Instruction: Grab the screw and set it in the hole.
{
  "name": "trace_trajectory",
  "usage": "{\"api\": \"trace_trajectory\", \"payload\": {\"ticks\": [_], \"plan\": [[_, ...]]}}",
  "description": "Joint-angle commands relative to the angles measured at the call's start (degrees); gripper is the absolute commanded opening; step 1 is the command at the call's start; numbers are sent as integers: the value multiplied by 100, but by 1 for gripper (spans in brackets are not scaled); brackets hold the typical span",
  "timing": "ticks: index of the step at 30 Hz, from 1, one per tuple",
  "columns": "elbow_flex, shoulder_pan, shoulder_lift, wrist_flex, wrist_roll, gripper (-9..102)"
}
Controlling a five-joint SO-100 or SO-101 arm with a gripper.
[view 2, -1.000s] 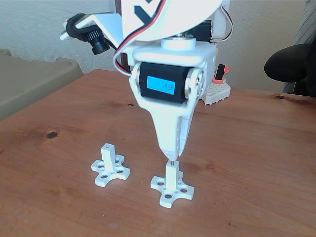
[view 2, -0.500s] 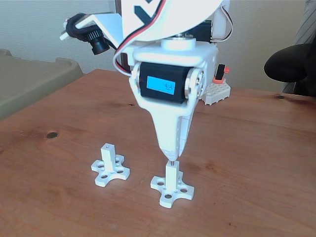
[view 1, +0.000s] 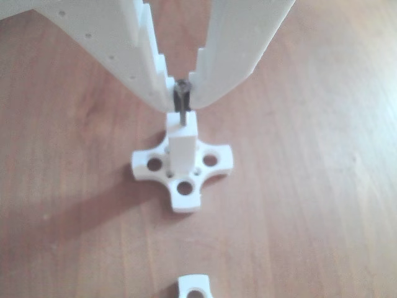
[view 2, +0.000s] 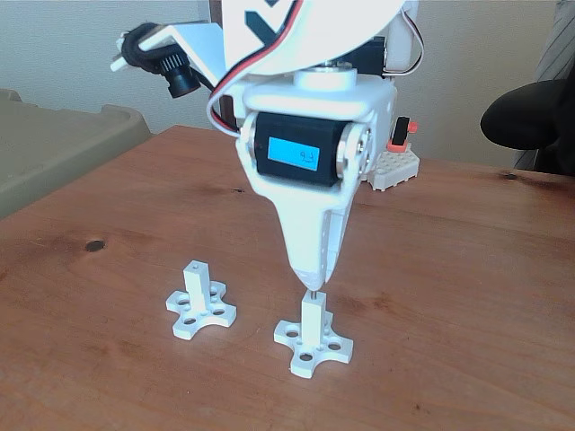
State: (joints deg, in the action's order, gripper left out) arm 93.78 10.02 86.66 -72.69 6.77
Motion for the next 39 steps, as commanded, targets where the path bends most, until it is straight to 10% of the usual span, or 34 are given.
{"api": "trace_trajectory", "payload": {"ticks": [1, 39], "plan": [[-105, -18, 132, -44, -88, -4], [-176, 44, -114, 35, -70, -4]]}}
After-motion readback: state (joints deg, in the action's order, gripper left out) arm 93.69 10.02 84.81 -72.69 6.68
